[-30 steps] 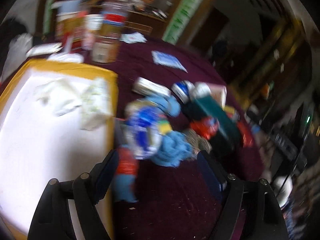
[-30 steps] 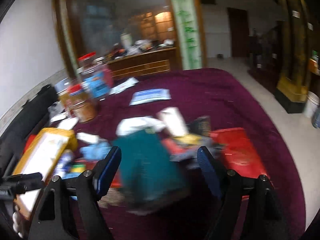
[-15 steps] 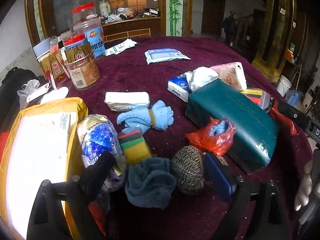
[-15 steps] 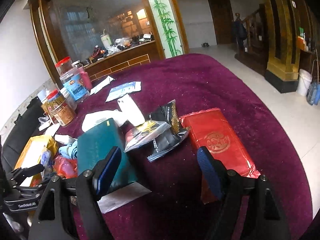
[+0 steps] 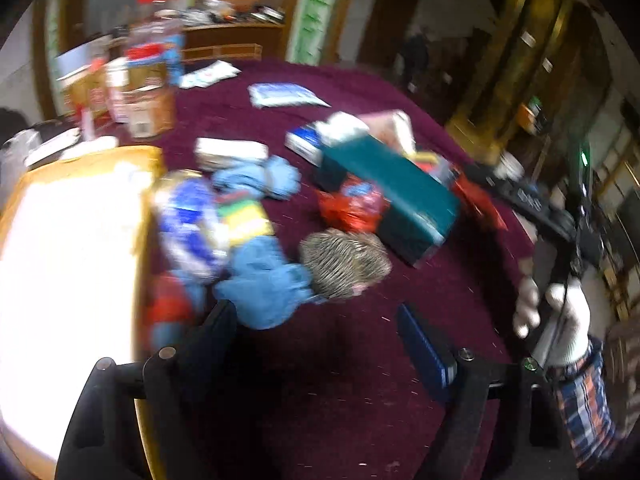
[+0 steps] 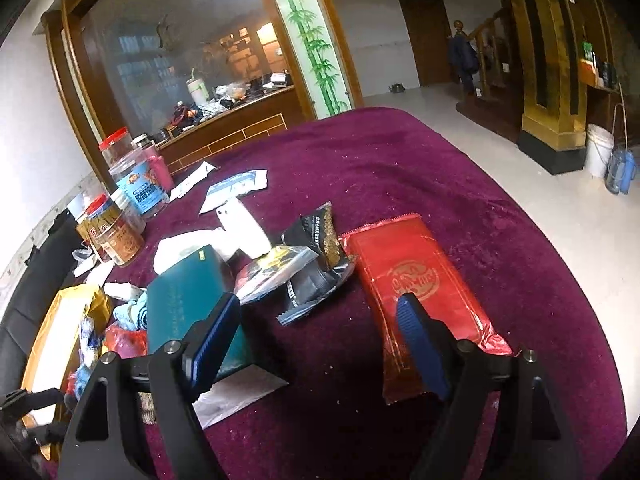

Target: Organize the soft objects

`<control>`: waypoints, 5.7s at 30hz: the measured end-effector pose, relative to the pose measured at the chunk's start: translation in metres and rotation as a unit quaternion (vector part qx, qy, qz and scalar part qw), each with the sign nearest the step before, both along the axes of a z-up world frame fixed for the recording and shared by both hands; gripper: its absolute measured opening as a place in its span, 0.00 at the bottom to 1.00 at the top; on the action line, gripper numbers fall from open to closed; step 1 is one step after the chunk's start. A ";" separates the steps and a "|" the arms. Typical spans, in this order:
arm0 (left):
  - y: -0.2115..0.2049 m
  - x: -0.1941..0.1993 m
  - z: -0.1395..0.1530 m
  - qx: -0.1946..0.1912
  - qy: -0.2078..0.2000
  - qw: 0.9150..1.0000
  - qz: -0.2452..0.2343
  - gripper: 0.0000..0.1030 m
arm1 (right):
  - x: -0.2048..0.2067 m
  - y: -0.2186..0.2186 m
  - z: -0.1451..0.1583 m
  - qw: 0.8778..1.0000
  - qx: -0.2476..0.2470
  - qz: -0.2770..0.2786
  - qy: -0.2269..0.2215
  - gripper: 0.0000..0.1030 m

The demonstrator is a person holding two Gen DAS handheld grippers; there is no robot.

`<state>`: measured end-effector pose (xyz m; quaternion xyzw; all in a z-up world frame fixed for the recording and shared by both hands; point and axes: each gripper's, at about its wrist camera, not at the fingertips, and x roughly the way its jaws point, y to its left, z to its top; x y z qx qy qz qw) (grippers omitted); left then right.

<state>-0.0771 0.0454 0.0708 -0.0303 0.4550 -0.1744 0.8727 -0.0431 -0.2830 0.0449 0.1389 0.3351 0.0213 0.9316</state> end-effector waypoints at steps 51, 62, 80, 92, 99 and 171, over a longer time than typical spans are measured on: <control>0.005 -0.049 -0.011 -0.109 -0.029 0.993 0.036 0.72 | 0.039 -0.048 -0.037 0.990 0.012 -0.095 0.103 0.88; 0.035 -0.077 -0.005 -0.125 -0.042 0.989 0.068 0.73 | 0.023 -0.056 -0.031 0.991 0.026 -0.105 0.079 0.89; 0.088 -0.076 -0.014 -0.389 -0.008 0.919 0.061 0.82 | -0.128 0.173 -0.025 0.938 -0.055 0.330 0.091 0.89; 0.068 -0.077 -0.024 -0.278 -0.007 0.959 0.055 0.82 | -0.143 0.176 -0.015 0.937 -0.086 0.326 0.086 0.89; 0.033 -0.085 -0.025 -0.099 -0.051 0.993 0.037 0.81 | -0.123 0.154 -0.016 0.949 -0.103 0.286 0.082 0.89; 0.139 -0.023 0.028 -0.182 -0.030 0.976 0.119 0.89 | -0.052 0.109 0.032 0.991 -0.050 0.115 -0.052 0.92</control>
